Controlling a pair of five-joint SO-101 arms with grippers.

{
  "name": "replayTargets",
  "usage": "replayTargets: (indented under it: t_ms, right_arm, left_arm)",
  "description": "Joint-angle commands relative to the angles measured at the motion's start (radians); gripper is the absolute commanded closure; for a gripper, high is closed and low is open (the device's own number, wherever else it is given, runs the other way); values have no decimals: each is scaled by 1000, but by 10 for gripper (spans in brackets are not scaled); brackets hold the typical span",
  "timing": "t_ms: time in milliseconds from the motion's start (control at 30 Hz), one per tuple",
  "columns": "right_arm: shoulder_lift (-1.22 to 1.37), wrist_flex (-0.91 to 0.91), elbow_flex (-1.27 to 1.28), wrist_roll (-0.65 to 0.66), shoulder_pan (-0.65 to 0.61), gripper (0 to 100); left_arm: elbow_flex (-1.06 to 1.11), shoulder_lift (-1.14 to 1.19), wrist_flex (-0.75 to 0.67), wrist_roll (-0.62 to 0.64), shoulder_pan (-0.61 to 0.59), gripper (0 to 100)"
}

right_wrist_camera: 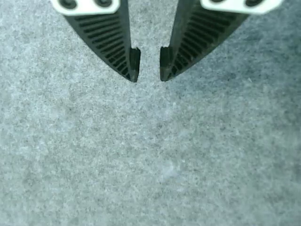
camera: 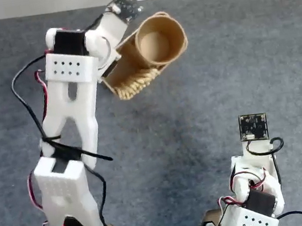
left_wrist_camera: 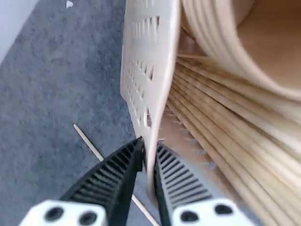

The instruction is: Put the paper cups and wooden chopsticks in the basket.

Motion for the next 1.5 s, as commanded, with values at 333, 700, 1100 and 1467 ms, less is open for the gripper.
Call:
replayTargets:
  t_ms: [333,700,1100,1467]
  right_arm:
    - [-4,-13,125,9,-5,910]
    - [-4,-13,125,9,-5,910]
    - [-4,-13,125,9,-5,910]
    - [-4,-13,125,9,-5,910]
  left_arm:
    - [-30,-61,41,212,-87,997]
    - [97,-280,41,356,-64,997]
    - [387,-430,38,508,-45,986]
    - [331,-441,32,532,-236,899]
